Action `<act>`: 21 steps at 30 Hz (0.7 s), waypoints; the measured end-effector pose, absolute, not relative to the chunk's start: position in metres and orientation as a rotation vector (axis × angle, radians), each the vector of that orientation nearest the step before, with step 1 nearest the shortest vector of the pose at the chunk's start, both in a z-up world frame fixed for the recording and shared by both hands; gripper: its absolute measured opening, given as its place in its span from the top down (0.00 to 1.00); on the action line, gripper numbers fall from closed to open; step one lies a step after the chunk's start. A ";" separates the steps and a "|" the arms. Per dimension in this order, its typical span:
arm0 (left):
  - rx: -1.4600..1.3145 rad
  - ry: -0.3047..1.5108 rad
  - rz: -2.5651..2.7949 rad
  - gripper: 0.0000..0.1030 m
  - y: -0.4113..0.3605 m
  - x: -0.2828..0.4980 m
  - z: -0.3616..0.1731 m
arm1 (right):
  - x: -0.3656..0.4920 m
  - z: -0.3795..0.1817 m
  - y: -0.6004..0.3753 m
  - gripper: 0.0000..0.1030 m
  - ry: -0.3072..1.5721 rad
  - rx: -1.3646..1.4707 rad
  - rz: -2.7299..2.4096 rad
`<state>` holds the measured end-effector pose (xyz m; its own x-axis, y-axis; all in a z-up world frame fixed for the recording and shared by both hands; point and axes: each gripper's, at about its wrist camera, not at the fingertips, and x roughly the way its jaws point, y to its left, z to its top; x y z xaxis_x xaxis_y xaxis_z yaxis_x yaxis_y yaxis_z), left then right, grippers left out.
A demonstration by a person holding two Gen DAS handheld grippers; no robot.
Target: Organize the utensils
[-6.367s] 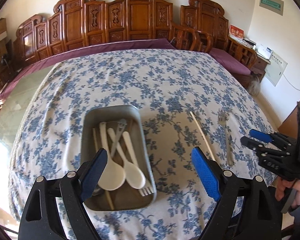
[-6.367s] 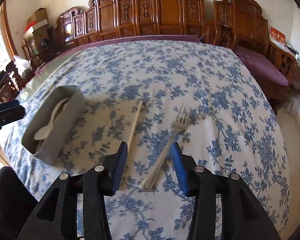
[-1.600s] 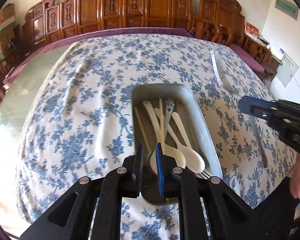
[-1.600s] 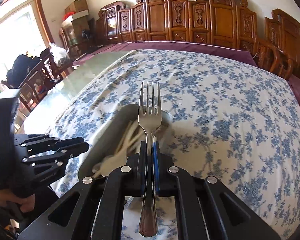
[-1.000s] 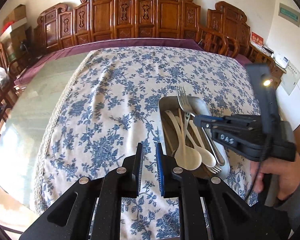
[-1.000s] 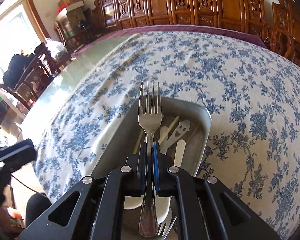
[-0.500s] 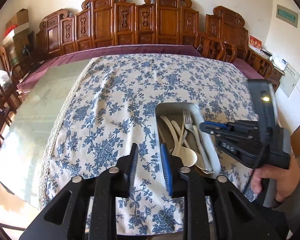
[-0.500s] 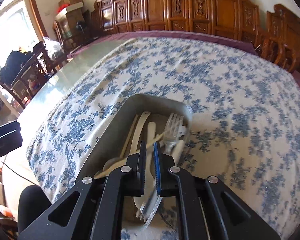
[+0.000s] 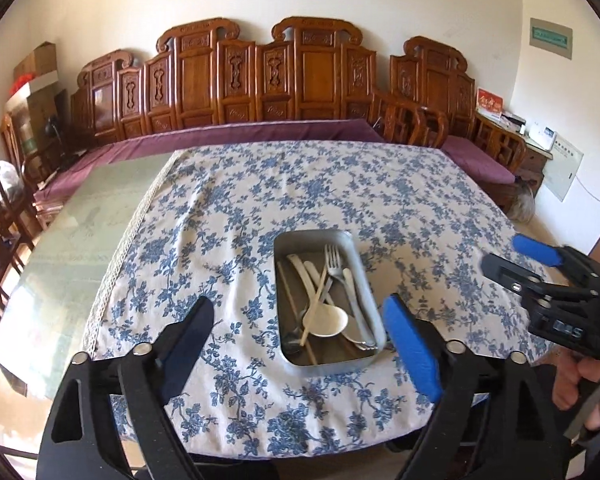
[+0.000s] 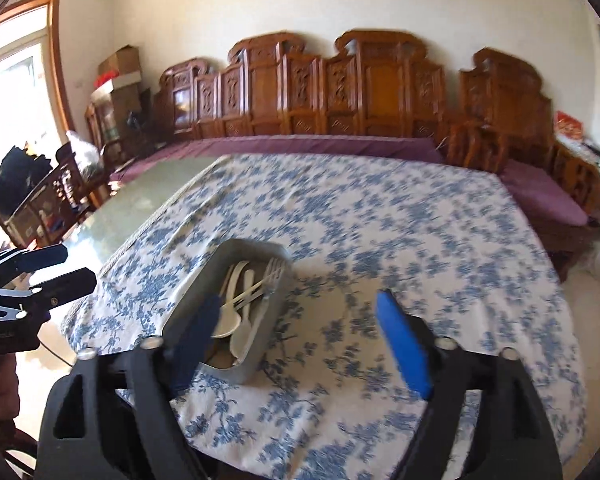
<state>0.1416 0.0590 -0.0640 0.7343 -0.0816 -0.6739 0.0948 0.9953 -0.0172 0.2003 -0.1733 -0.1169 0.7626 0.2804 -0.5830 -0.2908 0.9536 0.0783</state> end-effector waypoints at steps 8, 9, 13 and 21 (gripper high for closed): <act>0.010 0.699 -0.094 0.08 0.041 0.121 -0.035 | 0.158 -0.078 -0.197 0.03 0.547 -0.001 0.276; 0.011 0.696 -0.092 0.08 0.039 0.118 -0.032 | 0.153 -0.073 -0.198 0.03 0.536 -0.004 0.270; 0.015 0.682 -0.079 0.08 0.033 0.107 -0.018 | 0.134 -0.055 -0.201 0.03 0.496 -0.014 0.252; 0.015 0.588 -0.095 0.08 0.022 0.077 0.022 | 0.098 -0.019 -0.218 0.03 0.400 0.013 0.210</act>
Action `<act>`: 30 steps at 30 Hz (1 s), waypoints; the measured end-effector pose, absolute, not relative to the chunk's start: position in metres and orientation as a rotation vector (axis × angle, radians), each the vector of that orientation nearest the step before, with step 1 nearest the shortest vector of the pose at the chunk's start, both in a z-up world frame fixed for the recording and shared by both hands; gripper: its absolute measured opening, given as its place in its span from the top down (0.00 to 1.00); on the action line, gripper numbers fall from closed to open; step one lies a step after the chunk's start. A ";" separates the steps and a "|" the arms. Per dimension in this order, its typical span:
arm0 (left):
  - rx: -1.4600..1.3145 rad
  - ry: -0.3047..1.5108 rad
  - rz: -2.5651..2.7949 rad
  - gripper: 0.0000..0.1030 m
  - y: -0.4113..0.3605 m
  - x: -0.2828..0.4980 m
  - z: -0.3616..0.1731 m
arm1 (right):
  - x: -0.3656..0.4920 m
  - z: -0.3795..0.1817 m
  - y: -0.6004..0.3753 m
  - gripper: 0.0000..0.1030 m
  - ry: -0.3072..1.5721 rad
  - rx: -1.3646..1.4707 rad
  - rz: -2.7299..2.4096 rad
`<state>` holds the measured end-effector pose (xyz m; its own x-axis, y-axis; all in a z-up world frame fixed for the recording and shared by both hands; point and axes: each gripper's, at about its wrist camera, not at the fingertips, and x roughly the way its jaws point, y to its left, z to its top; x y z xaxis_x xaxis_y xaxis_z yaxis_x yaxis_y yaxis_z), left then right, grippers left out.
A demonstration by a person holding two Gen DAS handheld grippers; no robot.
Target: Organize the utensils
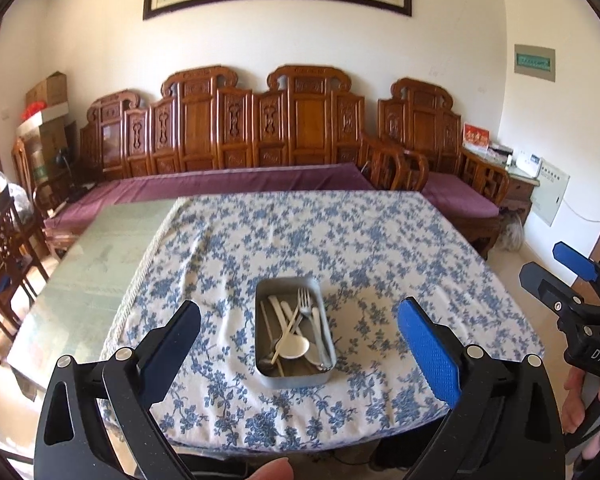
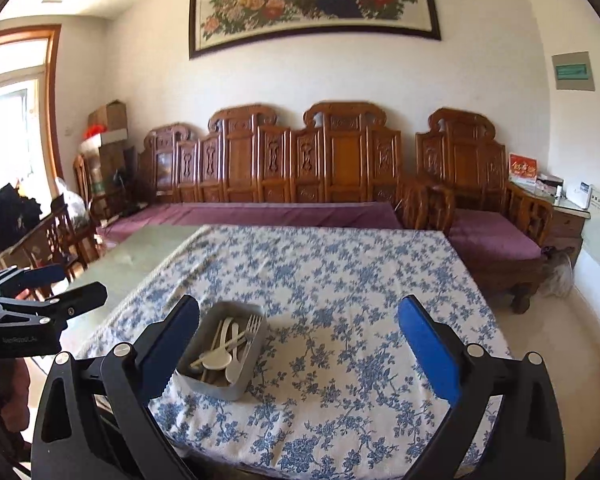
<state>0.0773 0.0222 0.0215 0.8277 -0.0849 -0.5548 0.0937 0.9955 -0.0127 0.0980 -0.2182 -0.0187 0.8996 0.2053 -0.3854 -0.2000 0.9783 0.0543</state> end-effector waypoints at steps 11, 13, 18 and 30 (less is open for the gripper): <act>0.036 0.490 -0.091 0.08 0.008 0.040 0.058 | 0.057 0.021 -0.234 0.03 0.294 0.021 0.180; 0.041 0.479 -0.091 0.08 0.006 0.035 0.061 | 0.053 0.024 -0.236 0.03 0.286 0.022 0.178; 0.037 0.467 -0.087 0.08 0.004 0.027 0.063 | 0.049 0.025 -0.239 0.03 0.281 0.031 0.179; 0.035 0.471 -0.084 0.08 0.003 0.026 0.060 | 0.050 0.023 -0.238 0.03 0.289 0.033 0.176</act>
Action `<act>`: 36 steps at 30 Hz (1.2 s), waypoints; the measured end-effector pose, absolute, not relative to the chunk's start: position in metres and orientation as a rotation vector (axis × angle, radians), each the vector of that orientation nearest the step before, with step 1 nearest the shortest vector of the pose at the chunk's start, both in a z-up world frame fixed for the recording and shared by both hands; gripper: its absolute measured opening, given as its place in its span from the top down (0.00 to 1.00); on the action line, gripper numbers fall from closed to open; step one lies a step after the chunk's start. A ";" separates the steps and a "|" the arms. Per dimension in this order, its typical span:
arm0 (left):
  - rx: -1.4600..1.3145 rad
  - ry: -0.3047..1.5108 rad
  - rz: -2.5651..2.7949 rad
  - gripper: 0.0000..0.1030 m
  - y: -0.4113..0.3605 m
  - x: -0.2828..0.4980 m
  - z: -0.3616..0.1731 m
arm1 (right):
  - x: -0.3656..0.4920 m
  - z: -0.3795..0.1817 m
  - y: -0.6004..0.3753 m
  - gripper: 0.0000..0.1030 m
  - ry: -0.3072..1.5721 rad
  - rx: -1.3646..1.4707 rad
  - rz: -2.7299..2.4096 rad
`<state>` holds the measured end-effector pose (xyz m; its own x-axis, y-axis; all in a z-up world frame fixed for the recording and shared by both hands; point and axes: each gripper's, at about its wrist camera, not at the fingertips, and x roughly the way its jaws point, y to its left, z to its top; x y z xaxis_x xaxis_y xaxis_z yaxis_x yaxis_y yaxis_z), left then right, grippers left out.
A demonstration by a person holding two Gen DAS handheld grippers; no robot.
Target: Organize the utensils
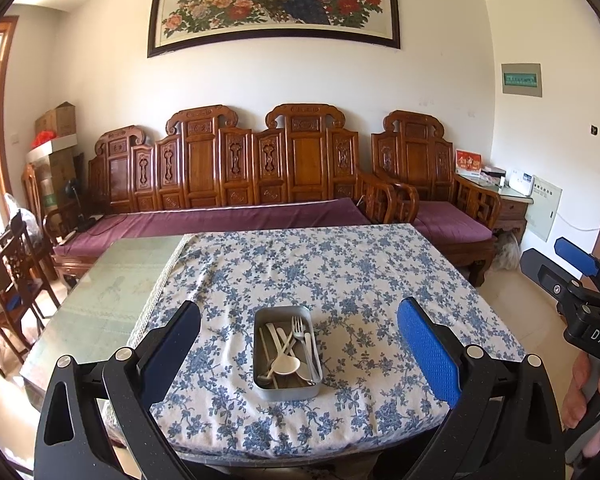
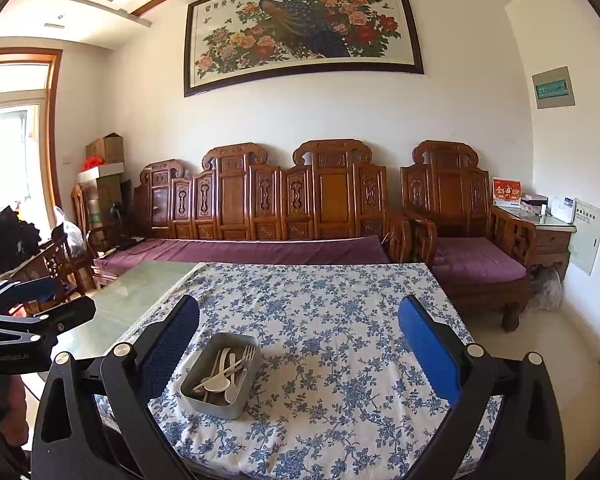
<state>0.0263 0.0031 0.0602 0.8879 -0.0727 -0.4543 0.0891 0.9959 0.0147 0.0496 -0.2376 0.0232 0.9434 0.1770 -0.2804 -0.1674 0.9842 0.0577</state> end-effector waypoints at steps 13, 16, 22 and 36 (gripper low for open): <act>0.026 0.475 -0.072 0.08 0.006 0.025 0.059 | 0.049 0.023 -0.235 0.03 0.292 0.032 0.185; 0.021 0.476 -0.072 0.08 0.006 0.025 0.058 | 0.048 0.023 -0.234 0.03 0.291 0.032 0.186; 0.022 0.474 -0.071 0.08 0.006 0.025 0.058 | 0.047 0.023 -0.233 0.03 0.291 0.032 0.188; 0.020 0.470 -0.072 0.08 0.007 0.024 0.059 | 0.047 0.023 -0.233 0.03 0.292 0.032 0.188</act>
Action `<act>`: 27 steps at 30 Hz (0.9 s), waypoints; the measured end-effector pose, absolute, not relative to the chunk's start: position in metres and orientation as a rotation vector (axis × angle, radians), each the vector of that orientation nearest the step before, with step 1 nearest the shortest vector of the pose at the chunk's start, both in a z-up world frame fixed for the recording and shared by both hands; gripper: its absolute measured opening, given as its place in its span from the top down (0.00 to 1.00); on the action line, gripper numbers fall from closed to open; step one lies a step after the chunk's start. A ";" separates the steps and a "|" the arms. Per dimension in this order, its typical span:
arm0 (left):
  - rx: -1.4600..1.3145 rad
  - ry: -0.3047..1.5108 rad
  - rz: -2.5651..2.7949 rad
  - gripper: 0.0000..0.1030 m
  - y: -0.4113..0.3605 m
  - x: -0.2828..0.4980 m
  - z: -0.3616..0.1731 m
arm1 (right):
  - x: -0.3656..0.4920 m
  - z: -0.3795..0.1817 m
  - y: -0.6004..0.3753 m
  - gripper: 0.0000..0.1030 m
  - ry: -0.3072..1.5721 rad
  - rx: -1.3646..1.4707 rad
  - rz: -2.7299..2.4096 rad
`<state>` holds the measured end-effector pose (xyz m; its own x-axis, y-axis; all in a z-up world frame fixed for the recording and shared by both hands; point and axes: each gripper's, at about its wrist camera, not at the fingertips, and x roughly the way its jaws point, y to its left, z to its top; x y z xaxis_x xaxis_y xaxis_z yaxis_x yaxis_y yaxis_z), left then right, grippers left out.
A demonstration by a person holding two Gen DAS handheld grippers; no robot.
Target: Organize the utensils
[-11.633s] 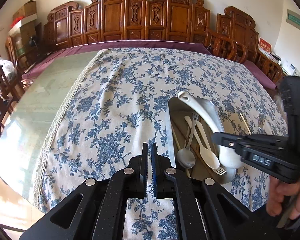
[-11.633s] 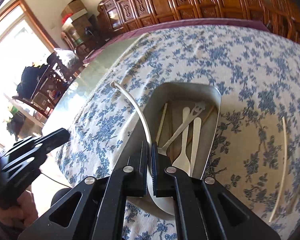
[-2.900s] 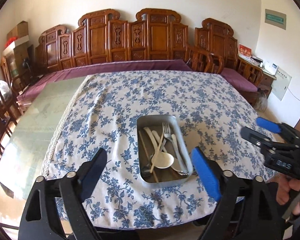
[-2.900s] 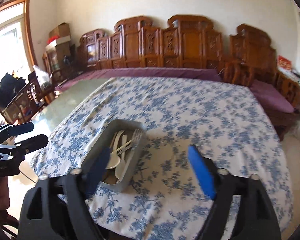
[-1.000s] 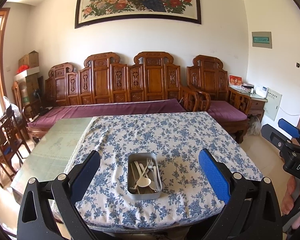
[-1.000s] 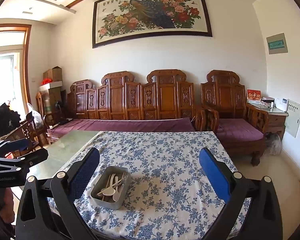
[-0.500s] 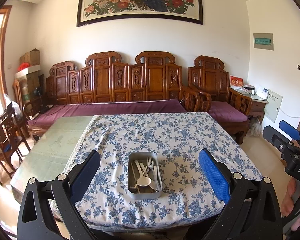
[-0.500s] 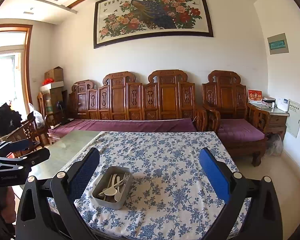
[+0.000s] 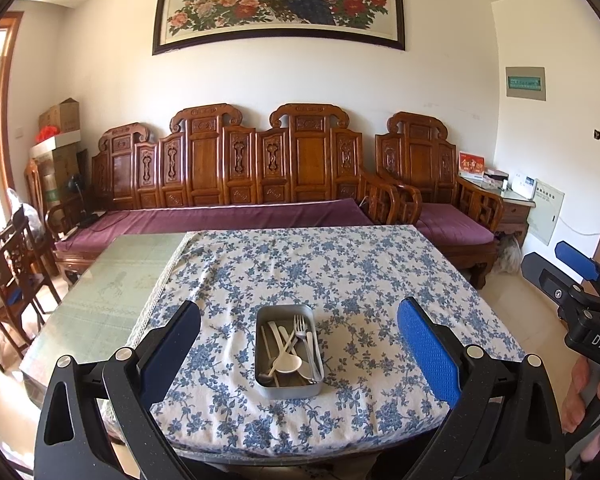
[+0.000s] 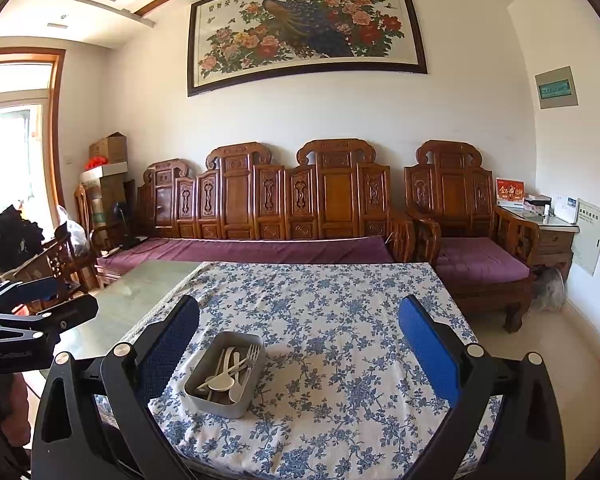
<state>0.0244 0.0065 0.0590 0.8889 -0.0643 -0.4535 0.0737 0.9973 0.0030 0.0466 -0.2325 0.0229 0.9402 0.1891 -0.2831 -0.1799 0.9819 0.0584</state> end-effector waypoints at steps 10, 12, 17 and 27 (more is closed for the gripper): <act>0.019 0.466 -0.076 0.08 0.005 0.023 0.061 | 0.047 0.023 -0.232 0.03 0.293 0.032 0.188; 0.019 0.465 -0.077 0.08 0.005 0.021 0.062 | 0.047 0.022 -0.232 0.03 0.294 0.033 0.188; 0.019 0.460 -0.081 0.08 0.004 0.019 0.064 | 0.047 0.023 -0.232 0.03 0.292 0.032 0.188; 0.019 0.459 -0.082 0.08 0.002 0.018 0.065 | 0.048 0.022 -0.232 0.03 0.291 0.034 0.191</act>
<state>0.0184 0.0025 0.0646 0.8934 -0.0744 -0.4431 0.0828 0.9966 -0.0005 0.0478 -0.2322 0.0217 0.9400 0.1922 -0.2820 -0.1825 0.9813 0.0604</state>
